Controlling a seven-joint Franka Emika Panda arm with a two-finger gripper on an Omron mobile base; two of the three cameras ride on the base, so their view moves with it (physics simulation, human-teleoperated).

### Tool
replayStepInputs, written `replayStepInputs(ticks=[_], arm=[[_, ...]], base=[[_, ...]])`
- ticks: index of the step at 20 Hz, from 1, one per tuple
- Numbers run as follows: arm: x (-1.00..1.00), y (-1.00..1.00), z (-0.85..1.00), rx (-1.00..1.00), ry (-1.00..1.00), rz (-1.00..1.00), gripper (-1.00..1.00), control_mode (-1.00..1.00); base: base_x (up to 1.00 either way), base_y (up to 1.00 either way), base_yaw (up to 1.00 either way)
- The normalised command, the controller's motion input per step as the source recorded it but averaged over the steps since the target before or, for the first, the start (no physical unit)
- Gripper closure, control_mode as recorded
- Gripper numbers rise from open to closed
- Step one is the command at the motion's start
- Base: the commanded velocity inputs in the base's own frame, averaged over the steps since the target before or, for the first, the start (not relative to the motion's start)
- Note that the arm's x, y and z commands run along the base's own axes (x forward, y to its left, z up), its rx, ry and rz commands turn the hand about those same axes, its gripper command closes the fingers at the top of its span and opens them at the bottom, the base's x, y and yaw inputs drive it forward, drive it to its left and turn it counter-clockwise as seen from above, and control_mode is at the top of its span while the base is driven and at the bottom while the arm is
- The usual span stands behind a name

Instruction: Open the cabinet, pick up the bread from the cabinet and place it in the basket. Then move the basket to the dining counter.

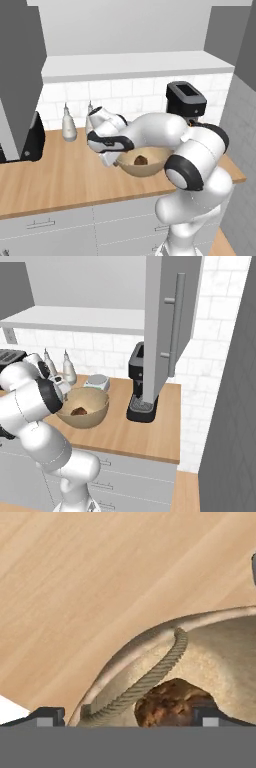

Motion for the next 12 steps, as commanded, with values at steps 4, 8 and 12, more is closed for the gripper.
replayStepInputs(ticks=[4, 8, 12], arm=[[-0.33, -0.19, -0.17, 0.01, 0.0, 0.03, -1.0, -1.0], [-0.24, -0.02, -0.18, 0.0, -0.02, 0.0, -1.0, -1.0], [-0.02, -0.08, -0.13, 0.0, -0.07, 0.01, -1.0, -1.0]], base=[[0.0, 0.0, 0.0], [0.0, 0.0, 0.0], [0.0, 0.0, 0.0]])
